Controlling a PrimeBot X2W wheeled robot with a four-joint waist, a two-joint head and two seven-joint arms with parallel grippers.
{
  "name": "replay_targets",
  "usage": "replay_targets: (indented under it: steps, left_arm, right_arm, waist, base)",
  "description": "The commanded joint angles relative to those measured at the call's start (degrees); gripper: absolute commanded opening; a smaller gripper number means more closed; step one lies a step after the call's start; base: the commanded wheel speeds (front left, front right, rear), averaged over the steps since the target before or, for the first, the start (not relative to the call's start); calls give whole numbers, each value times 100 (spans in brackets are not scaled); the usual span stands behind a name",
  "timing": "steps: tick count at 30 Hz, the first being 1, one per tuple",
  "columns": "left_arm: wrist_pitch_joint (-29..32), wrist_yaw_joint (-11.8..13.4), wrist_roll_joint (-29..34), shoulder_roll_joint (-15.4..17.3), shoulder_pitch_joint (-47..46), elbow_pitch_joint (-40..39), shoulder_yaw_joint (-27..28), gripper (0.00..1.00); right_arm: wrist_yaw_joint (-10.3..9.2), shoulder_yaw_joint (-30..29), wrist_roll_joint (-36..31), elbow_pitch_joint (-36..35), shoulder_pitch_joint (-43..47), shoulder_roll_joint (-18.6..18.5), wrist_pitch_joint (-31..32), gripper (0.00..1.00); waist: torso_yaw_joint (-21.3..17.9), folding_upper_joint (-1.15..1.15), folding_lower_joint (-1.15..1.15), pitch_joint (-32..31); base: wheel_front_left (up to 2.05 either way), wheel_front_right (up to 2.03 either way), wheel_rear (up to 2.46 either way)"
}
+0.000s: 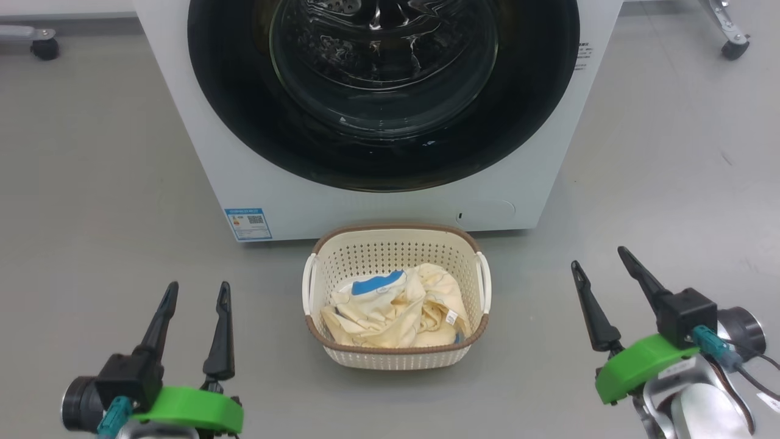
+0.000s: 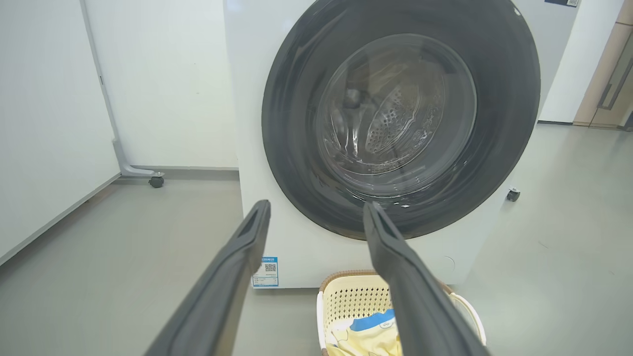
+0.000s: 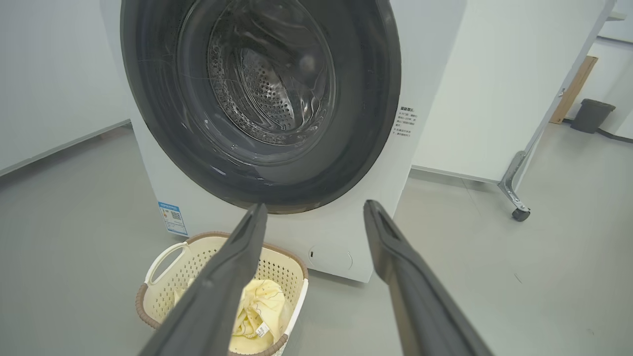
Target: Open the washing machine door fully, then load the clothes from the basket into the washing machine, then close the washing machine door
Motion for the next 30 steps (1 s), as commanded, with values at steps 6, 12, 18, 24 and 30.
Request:
replay_targets:
  steps: [6, 12, 18, 24, 30]
  left_arm:
    - [-128, -18, 238, 156, -336, -150, 171, 100]
    - [-128, -18, 227, 145, -348, -116, 190, 100]
    - [-128, -19, 219, 141, -353, -88, 210, 100]
    - [-128, -19, 212, 142, -360, -81, 213, 100]
    - [-128, -19, 227, 145, -370, -59, 212, 100]
  right_arm:
    - [9, 97, -301, -231, -295, -75, -141, 100]
    - [9, 26, -308, -245, -286, -57, -162, 100]
    - [9, -78, -248, -248, -283, -40, -185, 100]
    - [9, -177, -131, -239, -291, -32, -223, 100]
    - [9, -211, -30, -254, -280, -31, -244, 100]
  waist:
    - [-3, 0, 0, 18]
    - [-1, 0, 0, 42]
    - [-3, 0, 0, 56]
    - [-7, 0, 0, 75]
    - [-11, 0, 0, 100]
  base:
    - [0, 0, 0]
    - [0, 0, 0]
    - [0, 0, 0]
    - [0, 0, 0]
    - [12, 12, -23]
